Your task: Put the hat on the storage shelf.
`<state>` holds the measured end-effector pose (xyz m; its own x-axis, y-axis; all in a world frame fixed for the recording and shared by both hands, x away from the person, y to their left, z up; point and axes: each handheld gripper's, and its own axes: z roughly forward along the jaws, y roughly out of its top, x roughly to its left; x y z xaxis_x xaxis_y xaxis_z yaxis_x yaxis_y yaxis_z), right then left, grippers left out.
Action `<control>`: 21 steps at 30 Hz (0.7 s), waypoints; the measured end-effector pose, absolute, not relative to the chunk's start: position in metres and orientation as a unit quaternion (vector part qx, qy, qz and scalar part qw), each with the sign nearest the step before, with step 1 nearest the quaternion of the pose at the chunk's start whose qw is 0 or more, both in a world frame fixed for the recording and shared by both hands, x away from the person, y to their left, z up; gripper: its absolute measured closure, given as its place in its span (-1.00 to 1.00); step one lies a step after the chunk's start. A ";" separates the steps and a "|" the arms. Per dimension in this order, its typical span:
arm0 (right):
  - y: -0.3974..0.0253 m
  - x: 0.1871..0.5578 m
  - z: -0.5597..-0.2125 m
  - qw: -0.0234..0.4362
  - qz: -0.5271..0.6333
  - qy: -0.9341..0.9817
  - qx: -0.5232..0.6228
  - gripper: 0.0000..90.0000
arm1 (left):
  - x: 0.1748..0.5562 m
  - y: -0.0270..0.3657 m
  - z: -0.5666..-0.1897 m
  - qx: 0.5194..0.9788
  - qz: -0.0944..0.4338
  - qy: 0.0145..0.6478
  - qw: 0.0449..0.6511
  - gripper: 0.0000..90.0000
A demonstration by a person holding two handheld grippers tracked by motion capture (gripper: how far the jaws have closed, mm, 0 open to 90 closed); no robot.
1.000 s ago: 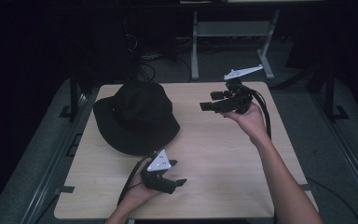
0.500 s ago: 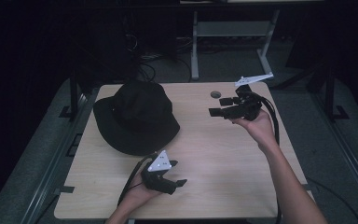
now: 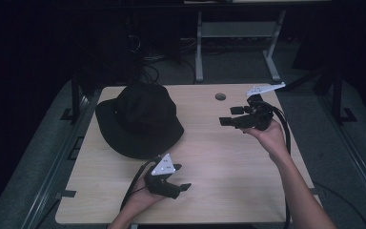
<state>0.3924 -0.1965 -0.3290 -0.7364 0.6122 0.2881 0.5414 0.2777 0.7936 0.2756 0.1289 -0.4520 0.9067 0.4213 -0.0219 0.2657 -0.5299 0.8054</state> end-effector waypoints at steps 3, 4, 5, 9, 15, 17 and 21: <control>-0.199 0.391 -0.332 0.036 0.480 0.798 0.364 -0.52 | 0.275 0.129 -0.452 0.870 0.087 0.199 0.443 -0.44; -0.200 0.390 -0.333 0.035 0.479 0.798 0.364 -0.52 | 0.275 0.129 -0.452 0.870 0.087 0.199 0.443 -0.44; -0.200 0.390 -0.334 0.034 0.478 0.799 0.364 -0.52 | 0.275 0.129 -0.452 0.870 0.087 0.199 0.443 -0.44; -0.205 0.386 -0.338 0.031 0.477 0.798 0.367 -0.52 | 0.275 0.128 -0.452 0.870 0.087 0.199 0.443 -0.44; -0.211 0.380 -0.344 0.024 0.473 0.800 0.368 -0.52 | 0.275 0.127 -0.453 0.871 0.087 0.197 0.442 -0.44; -0.213 0.378 -0.347 0.024 0.472 0.801 0.368 -0.52 | 0.275 0.128 -0.453 0.870 0.087 0.199 0.442 -0.44; -0.218 0.373 -0.351 0.021 0.473 0.799 0.371 -0.52 | 0.275 0.129 -0.452 0.872 0.088 0.196 0.439 -0.44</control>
